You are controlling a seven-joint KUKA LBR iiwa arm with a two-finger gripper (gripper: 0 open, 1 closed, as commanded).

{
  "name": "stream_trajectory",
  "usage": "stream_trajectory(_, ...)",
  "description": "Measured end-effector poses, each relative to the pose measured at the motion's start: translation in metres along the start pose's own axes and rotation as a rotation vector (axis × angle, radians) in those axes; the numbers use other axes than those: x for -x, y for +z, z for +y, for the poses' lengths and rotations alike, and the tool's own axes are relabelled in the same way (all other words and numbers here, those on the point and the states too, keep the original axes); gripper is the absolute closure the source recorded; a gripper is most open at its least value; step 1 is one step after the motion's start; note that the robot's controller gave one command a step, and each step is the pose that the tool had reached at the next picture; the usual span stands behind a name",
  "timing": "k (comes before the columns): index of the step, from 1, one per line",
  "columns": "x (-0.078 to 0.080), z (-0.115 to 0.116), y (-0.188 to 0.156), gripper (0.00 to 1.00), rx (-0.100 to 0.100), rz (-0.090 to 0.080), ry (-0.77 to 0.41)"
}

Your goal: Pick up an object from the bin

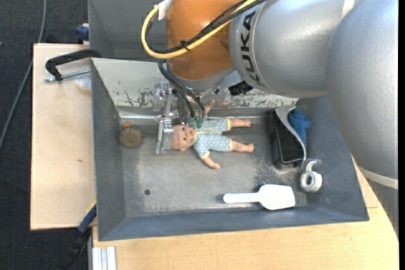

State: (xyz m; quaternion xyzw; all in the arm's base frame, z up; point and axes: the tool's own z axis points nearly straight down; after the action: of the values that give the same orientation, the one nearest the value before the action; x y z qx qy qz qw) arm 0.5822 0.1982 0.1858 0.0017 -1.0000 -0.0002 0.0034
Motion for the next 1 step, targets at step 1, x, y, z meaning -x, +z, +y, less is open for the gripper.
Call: stream_trajectory(1,0.0018,-0.0008,-0.0051,0.0,0.002,-0.008,0.002)
